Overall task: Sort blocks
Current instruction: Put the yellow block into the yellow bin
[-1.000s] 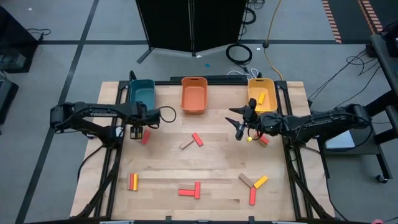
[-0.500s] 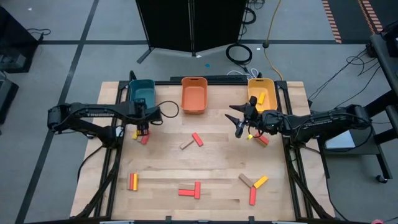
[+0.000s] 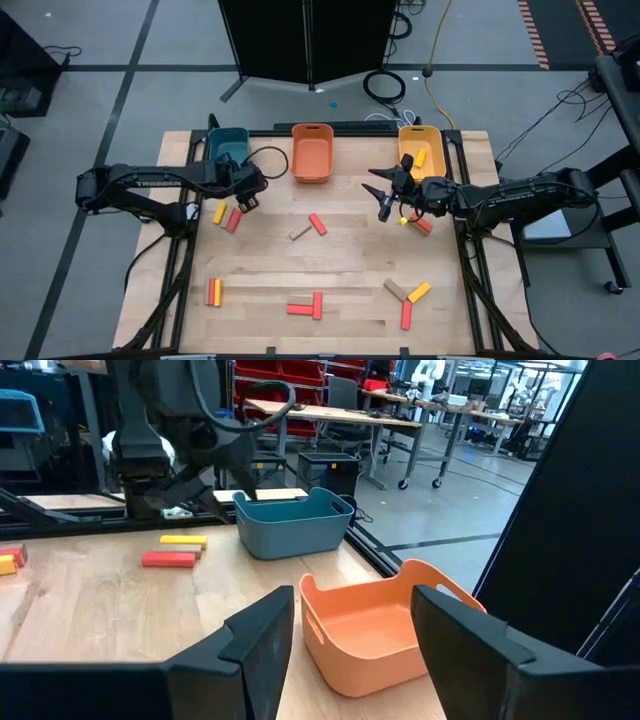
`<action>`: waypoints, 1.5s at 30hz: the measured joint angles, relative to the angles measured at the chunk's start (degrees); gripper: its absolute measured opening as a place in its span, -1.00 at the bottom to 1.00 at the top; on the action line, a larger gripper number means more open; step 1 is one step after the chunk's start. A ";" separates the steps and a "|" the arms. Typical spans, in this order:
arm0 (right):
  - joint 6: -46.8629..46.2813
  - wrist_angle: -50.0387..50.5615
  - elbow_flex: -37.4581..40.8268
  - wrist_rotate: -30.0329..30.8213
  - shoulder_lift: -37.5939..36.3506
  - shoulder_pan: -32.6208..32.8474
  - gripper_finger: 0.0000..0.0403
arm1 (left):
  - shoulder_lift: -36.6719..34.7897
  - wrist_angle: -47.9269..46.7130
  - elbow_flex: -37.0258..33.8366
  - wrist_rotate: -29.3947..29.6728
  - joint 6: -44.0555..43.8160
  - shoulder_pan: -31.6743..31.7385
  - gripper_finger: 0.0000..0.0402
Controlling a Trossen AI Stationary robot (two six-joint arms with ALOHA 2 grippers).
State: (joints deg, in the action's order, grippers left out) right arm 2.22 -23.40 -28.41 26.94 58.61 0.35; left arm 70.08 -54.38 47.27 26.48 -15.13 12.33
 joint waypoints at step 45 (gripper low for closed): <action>13.10 -4.83 -0.02 0.00 2.49 -2.83 -0.01 | -12.89 -12.41 -8.46 -15.69 -32.13 6.79 0.29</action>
State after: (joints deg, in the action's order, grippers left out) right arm 15.32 -28.23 -28.42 26.94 61.10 -2.49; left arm 57.18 -66.79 38.81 10.80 -47.26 19.11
